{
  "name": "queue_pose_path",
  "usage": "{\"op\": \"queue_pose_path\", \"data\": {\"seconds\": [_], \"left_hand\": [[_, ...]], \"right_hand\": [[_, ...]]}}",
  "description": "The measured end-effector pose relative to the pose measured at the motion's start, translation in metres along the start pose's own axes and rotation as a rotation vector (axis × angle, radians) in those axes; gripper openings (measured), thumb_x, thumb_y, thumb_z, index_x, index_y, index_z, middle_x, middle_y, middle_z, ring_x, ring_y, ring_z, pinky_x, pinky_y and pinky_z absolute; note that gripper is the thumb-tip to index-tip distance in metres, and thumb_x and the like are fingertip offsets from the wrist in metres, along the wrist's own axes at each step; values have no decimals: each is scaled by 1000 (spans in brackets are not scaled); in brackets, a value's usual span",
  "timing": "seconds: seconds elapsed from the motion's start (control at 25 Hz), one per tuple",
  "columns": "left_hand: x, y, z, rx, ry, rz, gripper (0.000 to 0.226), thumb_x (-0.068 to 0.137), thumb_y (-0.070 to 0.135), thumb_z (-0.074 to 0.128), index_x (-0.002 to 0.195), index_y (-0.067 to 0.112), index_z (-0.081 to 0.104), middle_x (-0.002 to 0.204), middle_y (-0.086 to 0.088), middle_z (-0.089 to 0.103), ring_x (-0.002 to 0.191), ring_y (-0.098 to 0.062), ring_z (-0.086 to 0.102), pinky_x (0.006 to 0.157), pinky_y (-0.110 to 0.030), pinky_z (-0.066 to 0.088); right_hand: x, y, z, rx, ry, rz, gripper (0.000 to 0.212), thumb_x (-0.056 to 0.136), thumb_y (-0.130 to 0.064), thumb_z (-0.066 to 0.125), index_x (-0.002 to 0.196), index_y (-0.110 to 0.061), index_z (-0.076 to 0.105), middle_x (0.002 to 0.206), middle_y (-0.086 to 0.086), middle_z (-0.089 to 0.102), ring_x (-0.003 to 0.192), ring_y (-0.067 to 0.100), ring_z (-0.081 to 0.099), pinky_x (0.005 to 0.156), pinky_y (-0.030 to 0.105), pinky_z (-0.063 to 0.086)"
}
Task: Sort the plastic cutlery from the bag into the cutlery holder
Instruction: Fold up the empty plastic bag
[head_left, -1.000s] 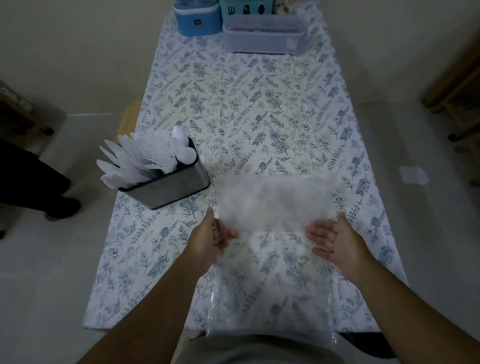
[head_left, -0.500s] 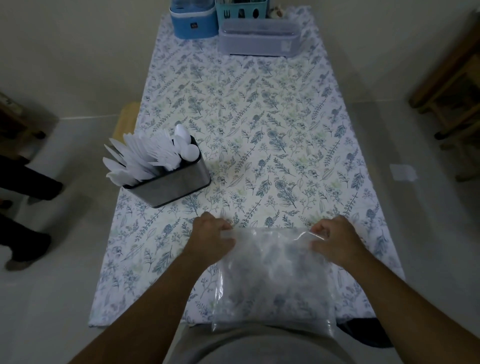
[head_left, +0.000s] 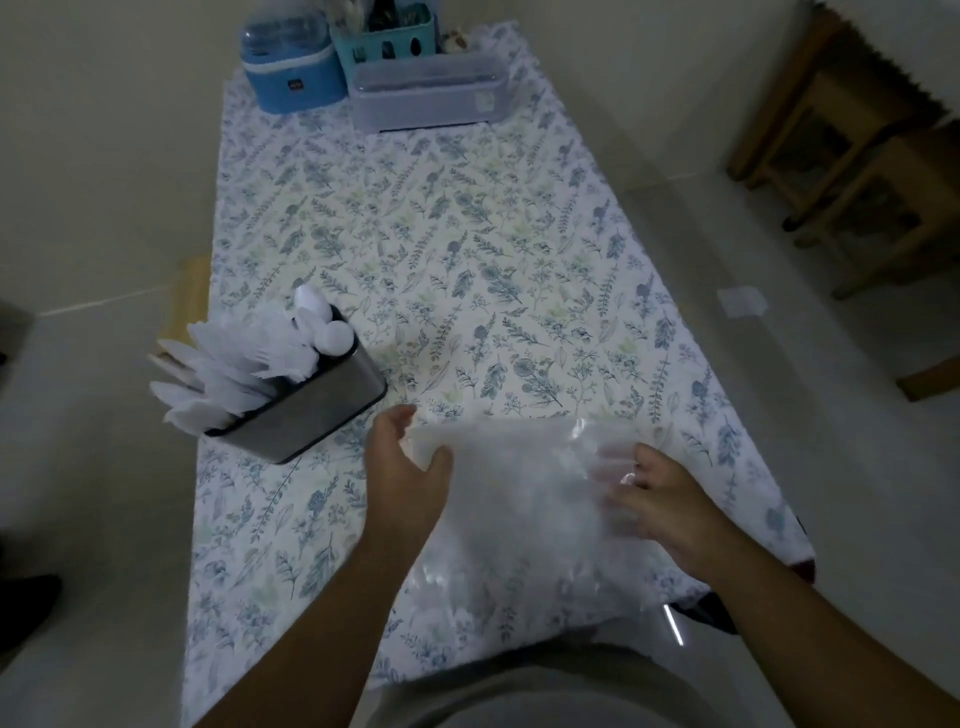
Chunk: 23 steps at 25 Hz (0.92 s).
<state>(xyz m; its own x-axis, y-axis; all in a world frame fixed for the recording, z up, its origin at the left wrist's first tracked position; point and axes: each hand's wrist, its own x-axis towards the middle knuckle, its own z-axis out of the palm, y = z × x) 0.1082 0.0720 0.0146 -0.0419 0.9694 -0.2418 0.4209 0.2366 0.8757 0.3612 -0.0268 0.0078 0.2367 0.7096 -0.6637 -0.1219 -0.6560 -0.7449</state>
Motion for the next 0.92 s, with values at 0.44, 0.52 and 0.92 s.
{"op": "queue_pose_path", "data": {"seconds": [0.44,0.52,0.92], "left_hand": [[-73,94,217,161,-803,26,41,102,44,44,138,28,55,136,13,57,124,-7,52,110,-31,40],[-93,104,266,136,-937,6,39,103,43,42,134,25,56,130,18,57,121,-3,52,109,-29,40],[-146,65,475,556,-1329,-62,41,101,48,41,135,27,50,129,9,52,112,-8,50,100,-27,41]], "right_hand": [[-39,32,-112,298,435,-266,33,98,6,52,111,-16,74,115,-2,72,99,4,71,81,23,60],[-56,51,-151,242,535,-290,37,97,6,53,114,-21,72,119,-5,71,105,-3,67,84,16,57],[-14,196,-258,119,967,146,37,91,10,52,119,-3,72,133,12,66,125,24,60,104,16,34]]}}
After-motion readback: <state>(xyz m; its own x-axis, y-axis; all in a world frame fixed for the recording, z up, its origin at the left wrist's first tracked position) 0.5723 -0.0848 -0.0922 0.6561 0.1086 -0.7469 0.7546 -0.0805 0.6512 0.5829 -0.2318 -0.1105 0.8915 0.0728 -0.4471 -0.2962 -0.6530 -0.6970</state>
